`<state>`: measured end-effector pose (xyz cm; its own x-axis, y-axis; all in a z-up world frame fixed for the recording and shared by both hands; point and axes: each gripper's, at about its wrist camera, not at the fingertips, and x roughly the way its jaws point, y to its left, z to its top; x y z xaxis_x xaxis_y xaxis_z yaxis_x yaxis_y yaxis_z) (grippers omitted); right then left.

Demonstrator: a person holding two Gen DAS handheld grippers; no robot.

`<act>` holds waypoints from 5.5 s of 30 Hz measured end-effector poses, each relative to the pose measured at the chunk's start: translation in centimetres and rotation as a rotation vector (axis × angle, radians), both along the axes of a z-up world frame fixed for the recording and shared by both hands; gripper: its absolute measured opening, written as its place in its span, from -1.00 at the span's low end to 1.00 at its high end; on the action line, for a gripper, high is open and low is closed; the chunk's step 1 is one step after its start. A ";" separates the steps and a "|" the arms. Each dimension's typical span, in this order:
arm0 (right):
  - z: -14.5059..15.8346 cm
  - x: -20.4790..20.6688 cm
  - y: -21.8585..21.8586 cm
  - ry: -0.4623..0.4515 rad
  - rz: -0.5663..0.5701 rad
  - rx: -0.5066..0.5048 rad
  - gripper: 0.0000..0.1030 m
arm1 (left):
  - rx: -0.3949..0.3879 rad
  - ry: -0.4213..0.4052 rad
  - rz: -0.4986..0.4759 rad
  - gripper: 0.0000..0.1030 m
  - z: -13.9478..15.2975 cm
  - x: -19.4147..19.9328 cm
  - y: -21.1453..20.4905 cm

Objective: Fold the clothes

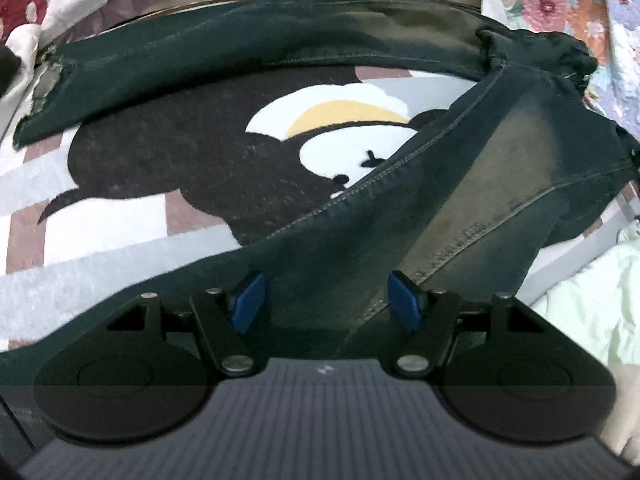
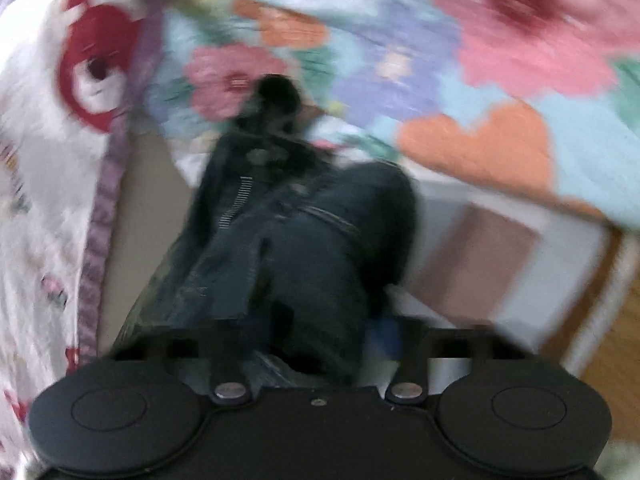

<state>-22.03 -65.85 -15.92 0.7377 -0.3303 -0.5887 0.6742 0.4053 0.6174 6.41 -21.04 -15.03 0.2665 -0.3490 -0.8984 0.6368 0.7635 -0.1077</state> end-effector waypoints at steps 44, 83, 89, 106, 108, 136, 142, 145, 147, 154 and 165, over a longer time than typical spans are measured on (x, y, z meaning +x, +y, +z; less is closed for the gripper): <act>7.2 -9.1 8.0 0.317 0.268 -0.439 0.03 | 0.283 0.052 0.512 0.71 -0.1 6.8 27.1; 2.6 23.3 41.5 0.261 1.480 -0.353 0.07 | 0.166 0.037 0.633 0.76 -3.6 7.1 25.5; 2.4 23.6 41.1 0.246 1.470 -0.301 0.07 | 0.042 0.087 0.841 0.91 -3.8 8.4 29.6; 2.9 23.5 37.8 0.115 1.383 -0.073 0.07 | -0.177 -0.269 0.606 -0.80 6.6 8.6 26.0; 3.7 23.2 38.7 0.124 1.402 -0.144 0.08 | -0.130 -0.305 0.603 -0.79 5.3 9.3 25.2; 9.9 21.1 35.9 -0.169 1.111 -0.284 0.13 | -0.188 -0.155 0.363 0.19 2.1 6.9 19.5; 16.0 27.1 32.4 0.228 1.222 -0.697 -0.37 | -0.188 -0.150 0.246 -0.25 1.9 6.7 16.5; 14.8 30.2 30.2 0.444 1.240 -0.825 -0.99 | -0.223 -0.053 0.255 -0.64 1.6 8.7 15.7; 12.9 32.6 28.8 0.514 1.201 -0.840 -0.97 | -0.247 0.021 0.296 -0.63 1.4 11.1 15.5; 7.3 38.2 28.5 0.543 1.274 -0.947 -0.57 | -0.319 0.079 0.563 -0.16 -1.1 21.2 15.0; 1.9 35.9 24.4 0.632 1.356 -1.062 -0.37 | -0.462 0.073 0.657 -0.93 -4.2 26.2 14.7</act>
<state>13.83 -41.48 -14.05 0.5597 -0.1404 -0.8167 -0.4100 0.8095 -0.4202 32.59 -6.38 -19.27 0.4924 -0.4822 -0.7246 0.0527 0.8475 -0.5282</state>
